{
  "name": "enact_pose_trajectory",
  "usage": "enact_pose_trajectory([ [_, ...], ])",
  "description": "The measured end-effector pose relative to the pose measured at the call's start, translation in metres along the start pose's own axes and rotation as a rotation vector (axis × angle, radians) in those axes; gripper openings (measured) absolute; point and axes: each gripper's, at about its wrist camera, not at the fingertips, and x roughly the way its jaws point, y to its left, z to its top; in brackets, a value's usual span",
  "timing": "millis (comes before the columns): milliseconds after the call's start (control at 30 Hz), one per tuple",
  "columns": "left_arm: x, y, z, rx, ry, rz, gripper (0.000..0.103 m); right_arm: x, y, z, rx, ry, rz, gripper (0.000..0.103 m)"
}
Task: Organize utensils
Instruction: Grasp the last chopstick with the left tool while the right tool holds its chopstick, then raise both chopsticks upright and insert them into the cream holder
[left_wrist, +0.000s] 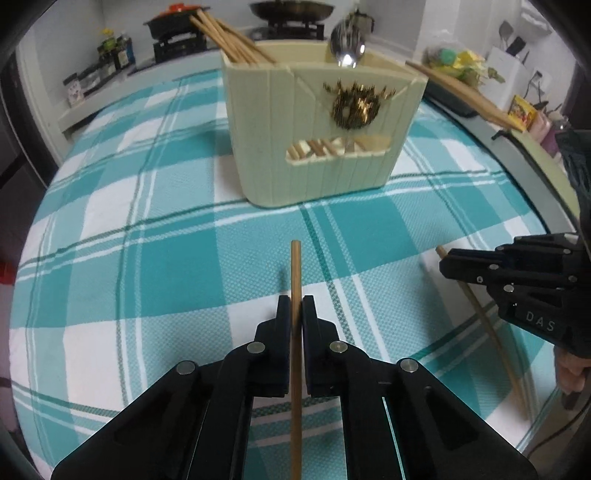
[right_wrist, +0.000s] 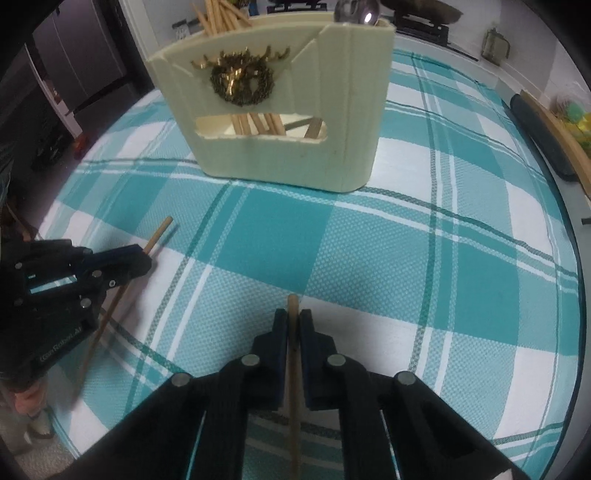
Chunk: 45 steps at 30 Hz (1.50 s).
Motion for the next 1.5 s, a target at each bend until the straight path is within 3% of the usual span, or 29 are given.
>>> enact_pose_trajectory([
  [167, -0.072, 0.004, -0.004, -0.018, -0.173, -0.053, 0.004, -0.059, 0.005, -0.016, 0.038, -0.174, 0.041, 0.006],
  [367, -0.15, 0.01, -0.011, -0.018, -0.333, -0.09, 0.004, -0.137, 0.029, -0.034, -0.017, -0.339, 0.04, 0.006],
  [567, -0.195, 0.011, -0.022, -0.046, -0.429, -0.129, 0.004, -0.201, 0.053, -0.054, -0.102, -0.478, 0.013, 0.006],
  [833, -0.229, -0.005, -0.034, -0.04, -0.493, -0.16, 0.004, -0.248, 0.07, -0.072, -0.126, -0.68, -0.024, 0.006],
  [1000, -0.237, -0.01, -0.044, -0.03, -0.493, -0.157, 0.004, -0.259, 0.072, -0.08, -0.097, -0.721, -0.002, 0.006],
  [1200, -0.231, -0.01, -0.048, -0.034, -0.47, -0.163, 0.004, -0.258, 0.068, -0.082, -0.089, -0.702, 0.027, 0.006],
  [1500, -0.223, -0.004, -0.038, -0.052, -0.454, -0.15, 0.004, -0.254, 0.067, -0.075, -0.08, -0.669, -0.018, 0.006],
])
